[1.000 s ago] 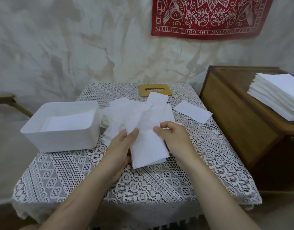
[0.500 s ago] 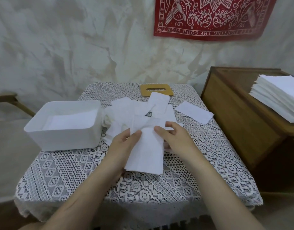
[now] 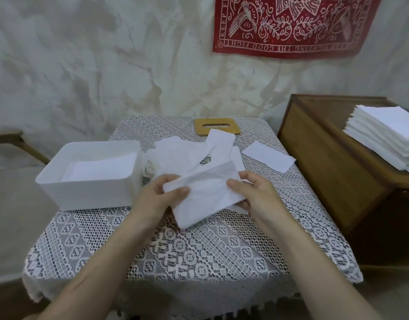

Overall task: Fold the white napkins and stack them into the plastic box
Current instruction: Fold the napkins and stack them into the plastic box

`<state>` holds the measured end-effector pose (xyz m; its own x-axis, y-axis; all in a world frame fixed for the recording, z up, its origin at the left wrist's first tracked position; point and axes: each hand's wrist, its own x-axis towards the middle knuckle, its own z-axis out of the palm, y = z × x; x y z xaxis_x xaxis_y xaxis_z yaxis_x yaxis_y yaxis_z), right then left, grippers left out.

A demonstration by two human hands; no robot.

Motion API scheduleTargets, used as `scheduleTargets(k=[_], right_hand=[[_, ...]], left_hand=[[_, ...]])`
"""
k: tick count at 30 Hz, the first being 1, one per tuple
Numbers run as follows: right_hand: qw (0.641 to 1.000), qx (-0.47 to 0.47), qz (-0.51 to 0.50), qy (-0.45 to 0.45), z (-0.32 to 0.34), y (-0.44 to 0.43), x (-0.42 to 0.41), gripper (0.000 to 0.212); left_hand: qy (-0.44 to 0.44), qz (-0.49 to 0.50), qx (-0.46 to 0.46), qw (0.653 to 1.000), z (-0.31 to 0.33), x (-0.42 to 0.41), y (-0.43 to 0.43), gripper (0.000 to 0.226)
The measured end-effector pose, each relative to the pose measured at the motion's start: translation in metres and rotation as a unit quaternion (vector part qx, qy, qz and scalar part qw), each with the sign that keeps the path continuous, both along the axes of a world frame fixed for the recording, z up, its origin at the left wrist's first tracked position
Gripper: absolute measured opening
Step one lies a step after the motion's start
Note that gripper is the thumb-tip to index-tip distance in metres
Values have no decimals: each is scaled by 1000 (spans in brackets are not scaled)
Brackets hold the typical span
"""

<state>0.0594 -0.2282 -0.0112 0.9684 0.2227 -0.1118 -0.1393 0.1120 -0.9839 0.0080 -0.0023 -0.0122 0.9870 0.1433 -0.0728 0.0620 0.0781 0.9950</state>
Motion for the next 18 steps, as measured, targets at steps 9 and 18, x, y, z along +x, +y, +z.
scheduleTargets(k=[9,18], right_hand=[[954,-255,38,-155,-8,-9,-21,19],[981,-132,27,-138,-9,2,-27,22]], left_hand=[[-68,24,58,996,-12,-9,-13,27],[-119,60,40,990,-14,-12,-25,29]])
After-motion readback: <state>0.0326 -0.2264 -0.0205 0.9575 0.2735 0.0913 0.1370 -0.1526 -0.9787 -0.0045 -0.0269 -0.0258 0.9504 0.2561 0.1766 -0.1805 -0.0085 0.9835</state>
